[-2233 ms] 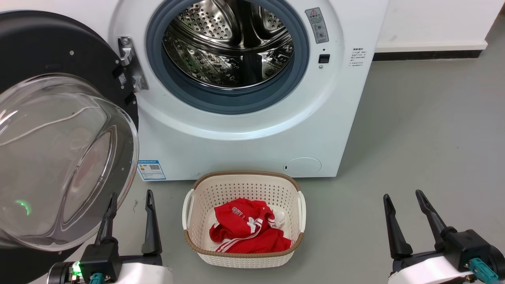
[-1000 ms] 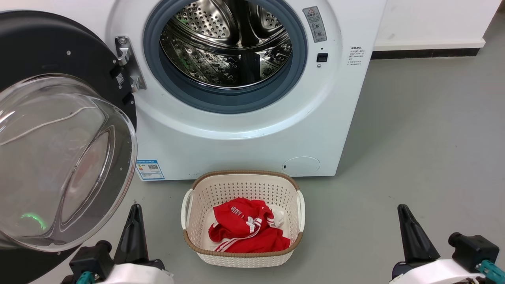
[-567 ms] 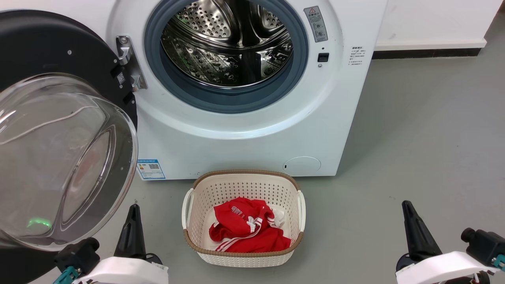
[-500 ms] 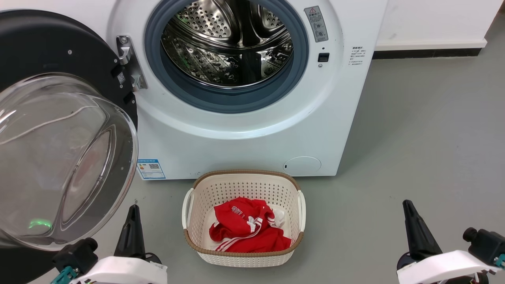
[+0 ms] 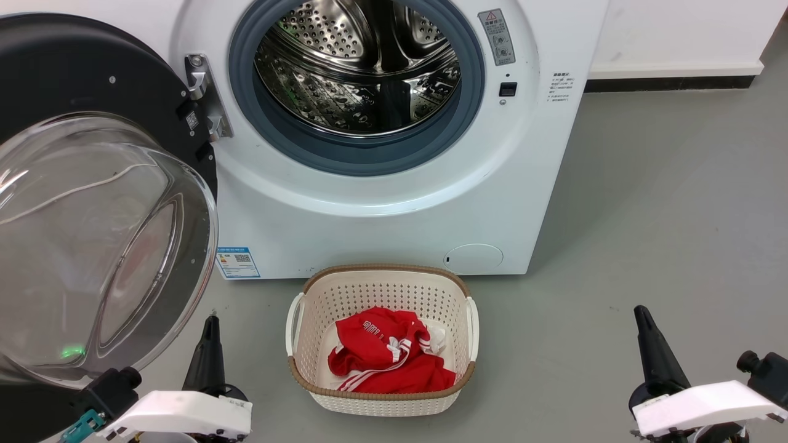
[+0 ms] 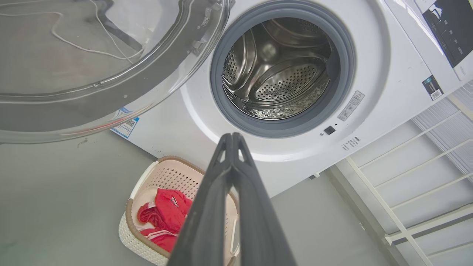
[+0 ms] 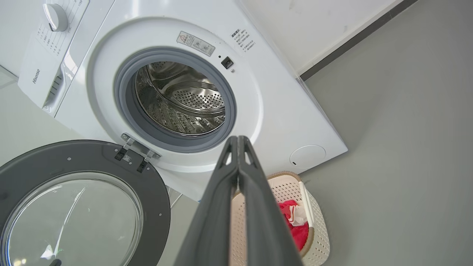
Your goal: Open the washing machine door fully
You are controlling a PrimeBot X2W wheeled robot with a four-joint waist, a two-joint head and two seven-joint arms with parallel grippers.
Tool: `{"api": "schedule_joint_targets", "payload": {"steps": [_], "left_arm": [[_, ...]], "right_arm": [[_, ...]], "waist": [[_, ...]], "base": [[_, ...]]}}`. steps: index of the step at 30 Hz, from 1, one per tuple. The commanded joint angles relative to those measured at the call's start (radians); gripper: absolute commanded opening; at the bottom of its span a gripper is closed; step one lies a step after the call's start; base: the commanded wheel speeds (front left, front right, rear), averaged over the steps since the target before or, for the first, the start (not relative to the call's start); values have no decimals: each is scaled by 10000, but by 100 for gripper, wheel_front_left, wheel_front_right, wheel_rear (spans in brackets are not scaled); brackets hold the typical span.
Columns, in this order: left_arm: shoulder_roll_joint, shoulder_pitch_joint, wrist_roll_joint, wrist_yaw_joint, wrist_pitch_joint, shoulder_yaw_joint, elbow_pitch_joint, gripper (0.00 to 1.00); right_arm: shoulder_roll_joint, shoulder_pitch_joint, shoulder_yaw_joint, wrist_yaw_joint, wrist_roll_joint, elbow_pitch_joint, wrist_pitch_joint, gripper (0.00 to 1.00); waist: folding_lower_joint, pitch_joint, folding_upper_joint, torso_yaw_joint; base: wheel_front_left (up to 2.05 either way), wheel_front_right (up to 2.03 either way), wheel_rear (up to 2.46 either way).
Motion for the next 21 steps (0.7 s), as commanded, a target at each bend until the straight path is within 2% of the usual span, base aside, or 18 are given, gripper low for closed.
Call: {"api": "schedule_joint_targets", "payload": {"steps": [1, 21], "left_arm": [[34, -269, -371, -46, 93, 64, -44, 0], [35, -593, -2931, -313, 721, 252, 374, 0]], "right_arm": [[-80, -309, -45, 0, 405, -50, 56, 0], [-111, -629, -223, -1, 2952, 284, 516, 0]], "waist": [[0, 1, 0, 6], [0, 15, 0, 79]], "base": [[0, 0, 0], [0, 0, 0]]}}
